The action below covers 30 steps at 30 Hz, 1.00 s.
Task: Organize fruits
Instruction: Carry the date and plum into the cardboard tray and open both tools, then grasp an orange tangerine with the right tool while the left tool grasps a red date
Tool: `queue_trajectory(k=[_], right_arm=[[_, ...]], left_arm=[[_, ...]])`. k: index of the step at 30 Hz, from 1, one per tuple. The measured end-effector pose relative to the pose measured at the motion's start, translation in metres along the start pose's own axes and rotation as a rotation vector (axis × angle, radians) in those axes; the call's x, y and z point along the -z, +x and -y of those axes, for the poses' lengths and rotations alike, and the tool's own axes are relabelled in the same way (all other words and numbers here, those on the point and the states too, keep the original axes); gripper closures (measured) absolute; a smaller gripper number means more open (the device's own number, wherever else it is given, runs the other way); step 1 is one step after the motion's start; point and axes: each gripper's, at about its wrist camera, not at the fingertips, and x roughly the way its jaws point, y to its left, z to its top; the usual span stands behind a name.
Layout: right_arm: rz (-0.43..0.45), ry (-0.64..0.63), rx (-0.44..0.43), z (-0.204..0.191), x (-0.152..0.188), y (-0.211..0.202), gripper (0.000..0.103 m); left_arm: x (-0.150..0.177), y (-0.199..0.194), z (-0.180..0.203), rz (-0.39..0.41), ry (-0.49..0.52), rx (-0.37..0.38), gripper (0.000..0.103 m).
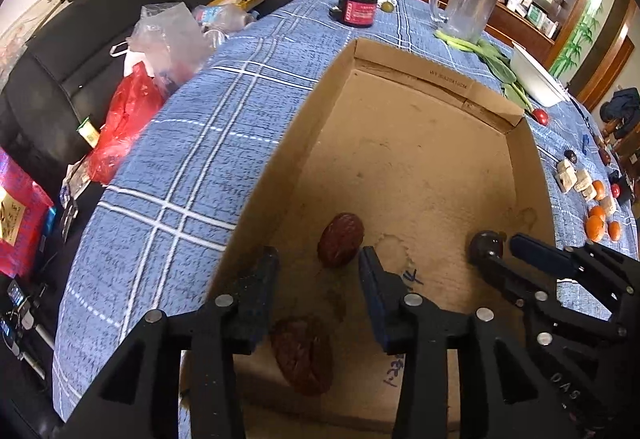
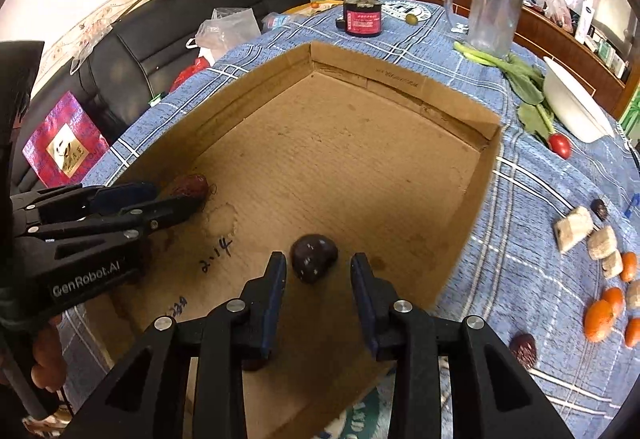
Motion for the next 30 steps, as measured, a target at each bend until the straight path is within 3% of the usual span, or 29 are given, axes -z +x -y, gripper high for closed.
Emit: queue_trajectory(k=[6, 10, 14, 26, 30], right_arm=[[0.037, 0.011, 0.0, 0.006, 0.017, -0.031, 0.066], [0.06, 0.03, 0.008, 0.015, 0.035, -0.051, 0.052], [0.075, 0.067, 0.013, 0.031, 0.056, -0.072, 0.052], [0.098, 0.262, 0.08, 0.116, 0.127, -0.125, 0.052], [0.104, 0.348, 0.108, 0.153, 0.151, -0.138, 0.052]], left_arm=[[0.009, -0.022, 0.006, 0.061, -0.01, -0.055, 0.06], [0.014, -0.037, 0.019, 0.094, -0.007, -0.064, 0.056], [0.02, -0.05, 0.042, 0.121, 0.024, -0.066, 0.052], [0.036, -0.064, 0.147, 0.138, 0.171, 0.036, 0.037], [0.044, -0.058, 0.187, 0.114, 0.238, 0.071, 0.037]])
